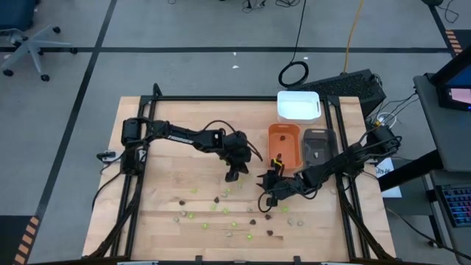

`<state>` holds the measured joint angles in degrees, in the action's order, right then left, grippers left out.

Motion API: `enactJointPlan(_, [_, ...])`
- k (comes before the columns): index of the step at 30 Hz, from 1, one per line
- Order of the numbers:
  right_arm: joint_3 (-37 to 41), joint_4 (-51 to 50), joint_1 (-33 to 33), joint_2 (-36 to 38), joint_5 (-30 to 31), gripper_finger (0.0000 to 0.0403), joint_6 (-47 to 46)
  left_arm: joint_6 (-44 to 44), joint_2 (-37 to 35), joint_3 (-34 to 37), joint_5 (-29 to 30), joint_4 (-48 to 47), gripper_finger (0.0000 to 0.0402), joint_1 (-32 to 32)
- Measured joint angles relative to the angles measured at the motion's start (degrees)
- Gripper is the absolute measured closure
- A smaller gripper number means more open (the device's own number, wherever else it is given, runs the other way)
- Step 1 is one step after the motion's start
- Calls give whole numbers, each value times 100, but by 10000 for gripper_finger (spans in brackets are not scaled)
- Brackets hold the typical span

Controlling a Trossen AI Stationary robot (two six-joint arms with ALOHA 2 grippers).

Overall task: Sort Halloween decoration
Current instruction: Put the white skull toy into the black bin

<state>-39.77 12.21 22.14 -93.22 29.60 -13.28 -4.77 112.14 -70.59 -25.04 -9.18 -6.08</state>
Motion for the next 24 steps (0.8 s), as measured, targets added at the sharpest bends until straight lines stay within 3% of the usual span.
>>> enactJointPlan(5, [-3, 82, 12, -75, -452, 283, -840, 266, 0, 0, 3, 288, 389, 237])
enactJointPlan(12, [2, 193, 10, -326, -593, 283, -1653, 349, 0, 0, 47, 633, 389, 517])
enactJointPlan(24, [2, 326, 10, -250, -592, 284, -1295, 314, 0, -2, 264, 607, 389, 685])
